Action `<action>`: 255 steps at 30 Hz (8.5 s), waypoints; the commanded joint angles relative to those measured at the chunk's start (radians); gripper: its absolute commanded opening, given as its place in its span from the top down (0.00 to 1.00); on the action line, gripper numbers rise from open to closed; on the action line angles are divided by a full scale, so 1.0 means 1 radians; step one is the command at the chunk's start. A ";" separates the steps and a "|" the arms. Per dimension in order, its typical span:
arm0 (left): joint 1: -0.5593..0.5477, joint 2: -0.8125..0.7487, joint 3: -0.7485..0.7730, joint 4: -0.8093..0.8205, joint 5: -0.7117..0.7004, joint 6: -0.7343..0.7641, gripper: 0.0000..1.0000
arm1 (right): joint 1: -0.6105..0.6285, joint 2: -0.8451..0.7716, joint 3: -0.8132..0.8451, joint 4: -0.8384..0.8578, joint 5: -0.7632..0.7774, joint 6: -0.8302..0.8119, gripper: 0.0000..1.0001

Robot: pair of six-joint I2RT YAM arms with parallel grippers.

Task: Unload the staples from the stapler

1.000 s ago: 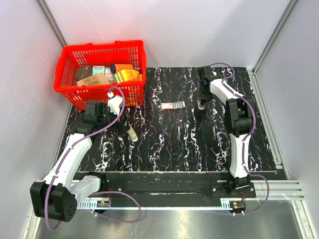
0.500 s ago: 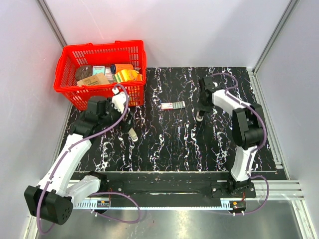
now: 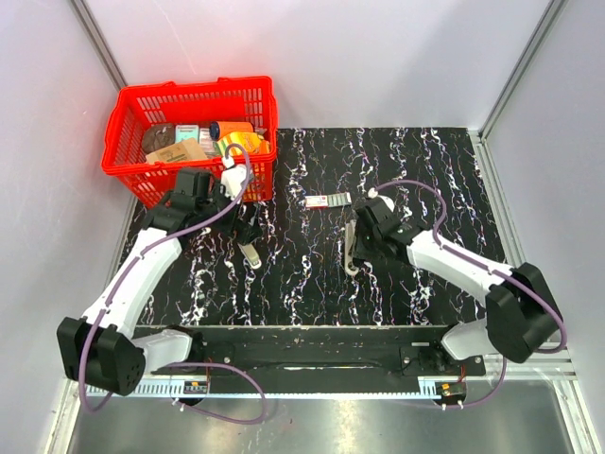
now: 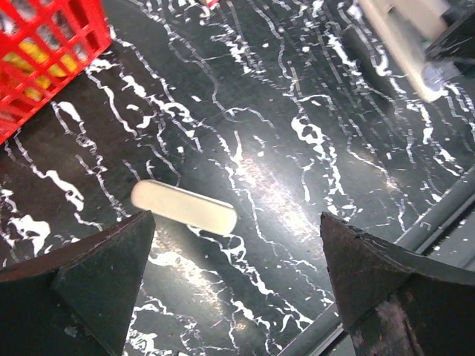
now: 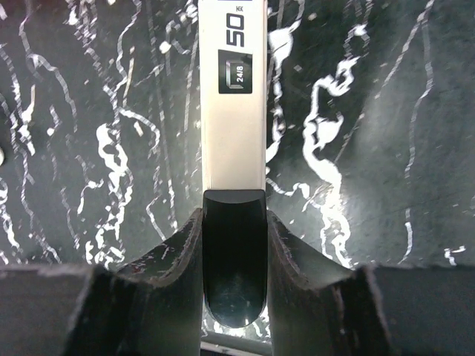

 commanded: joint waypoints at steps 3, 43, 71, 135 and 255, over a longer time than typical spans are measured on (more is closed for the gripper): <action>-0.010 0.015 0.090 0.029 0.149 -0.061 0.01 | 0.090 -0.113 -0.015 0.229 -0.003 0.082 0.95; -0.310 0.187 -0.092 0.297 0.135 -0.053 0.16 | 0.319 -0.181 -0.119 0.692 0.129 0.397 1.00; -0.301 0.141 -0.113 0.278 -0.048 0.120 1.00 | 0.328 -0.330 -0.249 0.562 0.029 0.270 1.00; -0.304 0.093 0.028 0.118 -0.087 0.200 0.36 | 0.003 -0.264 0.073 0.180 0.347 -0.129 1.00; 0.173 -0.148 -0.204 0.101 0.016 0.239 0.01 | -0.034 0.750 0.678 -0.095 0.209 -0.222 0.28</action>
